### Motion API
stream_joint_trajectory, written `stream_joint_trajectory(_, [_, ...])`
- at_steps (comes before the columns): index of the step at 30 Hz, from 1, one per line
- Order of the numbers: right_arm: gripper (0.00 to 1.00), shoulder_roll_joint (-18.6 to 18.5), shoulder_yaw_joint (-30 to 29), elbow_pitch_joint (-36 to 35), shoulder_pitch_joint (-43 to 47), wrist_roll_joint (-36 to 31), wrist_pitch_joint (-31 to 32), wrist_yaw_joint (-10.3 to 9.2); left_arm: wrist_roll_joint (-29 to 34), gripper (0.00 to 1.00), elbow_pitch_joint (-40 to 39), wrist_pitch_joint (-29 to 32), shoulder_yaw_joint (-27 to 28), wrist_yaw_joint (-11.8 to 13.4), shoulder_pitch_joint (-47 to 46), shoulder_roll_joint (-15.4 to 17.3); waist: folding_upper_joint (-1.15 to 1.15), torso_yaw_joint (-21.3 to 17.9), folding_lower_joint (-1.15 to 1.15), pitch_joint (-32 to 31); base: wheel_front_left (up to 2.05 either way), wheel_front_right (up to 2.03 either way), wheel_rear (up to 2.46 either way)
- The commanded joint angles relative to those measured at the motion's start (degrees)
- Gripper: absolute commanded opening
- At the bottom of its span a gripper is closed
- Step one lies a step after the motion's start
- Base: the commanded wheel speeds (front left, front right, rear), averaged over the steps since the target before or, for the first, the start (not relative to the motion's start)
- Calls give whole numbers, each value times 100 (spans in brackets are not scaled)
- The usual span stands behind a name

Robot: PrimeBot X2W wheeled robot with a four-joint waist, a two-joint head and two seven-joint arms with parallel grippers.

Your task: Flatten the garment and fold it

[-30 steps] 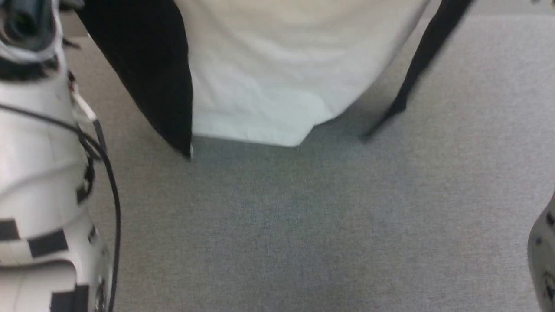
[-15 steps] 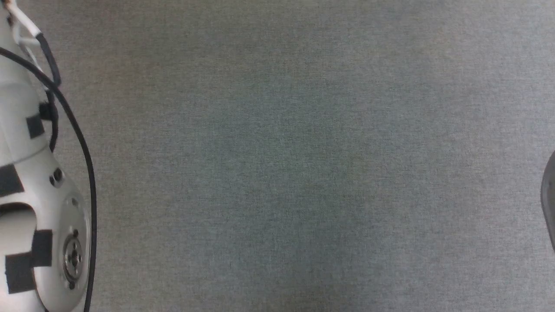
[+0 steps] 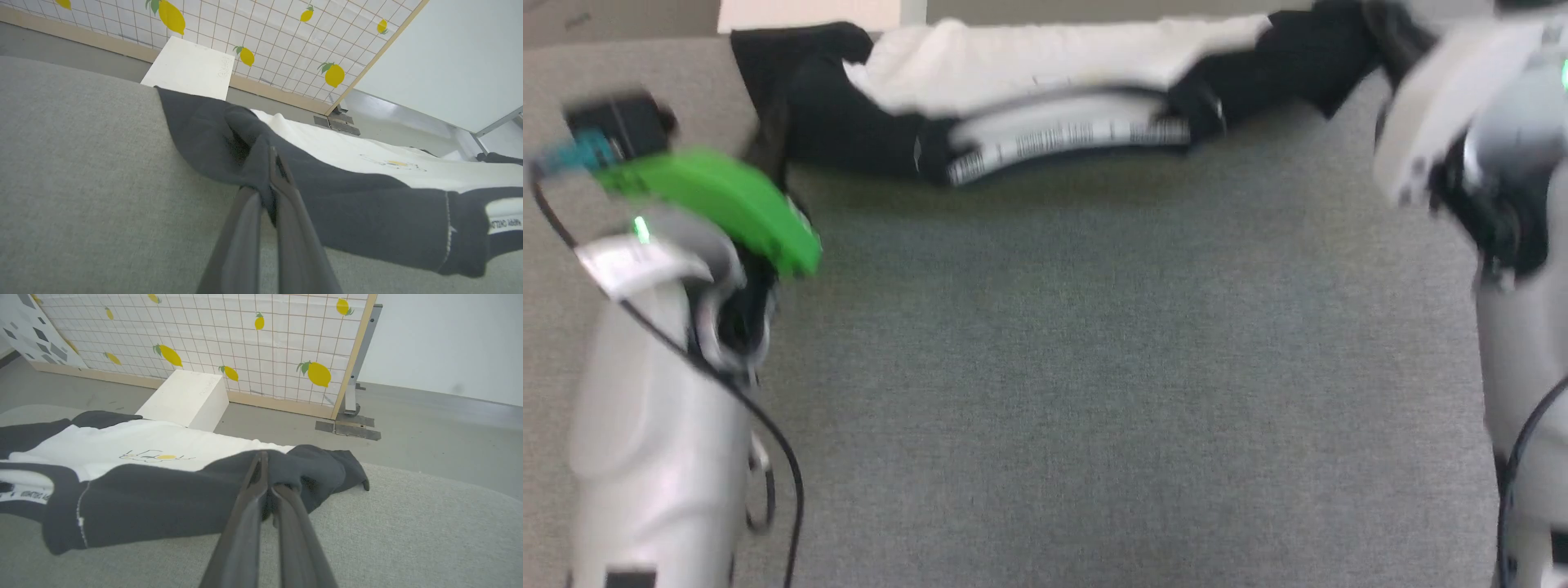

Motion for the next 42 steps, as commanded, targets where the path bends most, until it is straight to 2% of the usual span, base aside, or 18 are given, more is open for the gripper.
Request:
stream_joint_trajectory(1, [0,-57,-75,-268,411,89,74,-12,36,0,-138,20,-13,7,384,18,0,25,0,-445,0,0,0])
stream_joint_trajectory(7, [0,172,-567,-1528,2430,192,392,-12,-168,0,-872,151,-26,185,2093,-124,0,28,0,-869,0,0,0])
stream_joint_trajectory(15, [0,634,-1107,-2380,4360,193,507,-12,-288,0,-1643,310,-161,521,3890,-368,0,44,0,-1256,0,0,0])
stream_joint_trajectory(19, [0,673,-1161,-2421,5068,-135,516,-12,-302,0,-1839,274,-235,709,4576,-539,0,59,0,-1402,0,0,0])
stream_joint_trajectory(23, [0,678,-1176,-2157,5508,-295,448,-12,-247,0,-1803,287,-371,748,4964,-570,0,96,0,-1467,0,0,0])
stream_joint_trajectory(32, [0,680,-960,-1184,5725,-308,-124,-12,-20,0,-1235,58,-667,685,4934,-670,0,84,0,-1472,0,0,0])
stream_joint_trajectory(33, [0,680,-939,-1075,5717,-278,-191,-12,-27,58,-1175,7,-682,671,4904,-705,0,77,0,-1475,0,0,0])
stream_joint_trajectory(34, [9,680,-922,-1008,5705,-260,-247,-12,-41,96,-1138,-34,-689,657,4883,-732,0,71,0,-1478,0,0,0])
stream_joint_trajectory(35, [45,680,-893,-957,5691,-265,-321,-12,-59,100,-1101,-69,-696,649,4863,-759,0,63,0,-1485,0,0,0])
stream_joint_trajectory(36, [100,680,-868,-935,5682,-267,-380,-12,-71,100,-1082,-95,-698,644,4849,-775,0,54,0,-1489,0,0,0])
stream_joint_trajectory(42, [100,680,-1026,-1159,5661,-383,-940,-12,-64,100,-1226,-397,-556,672,4819,-759,0,11,0,-1591,0,0,0])
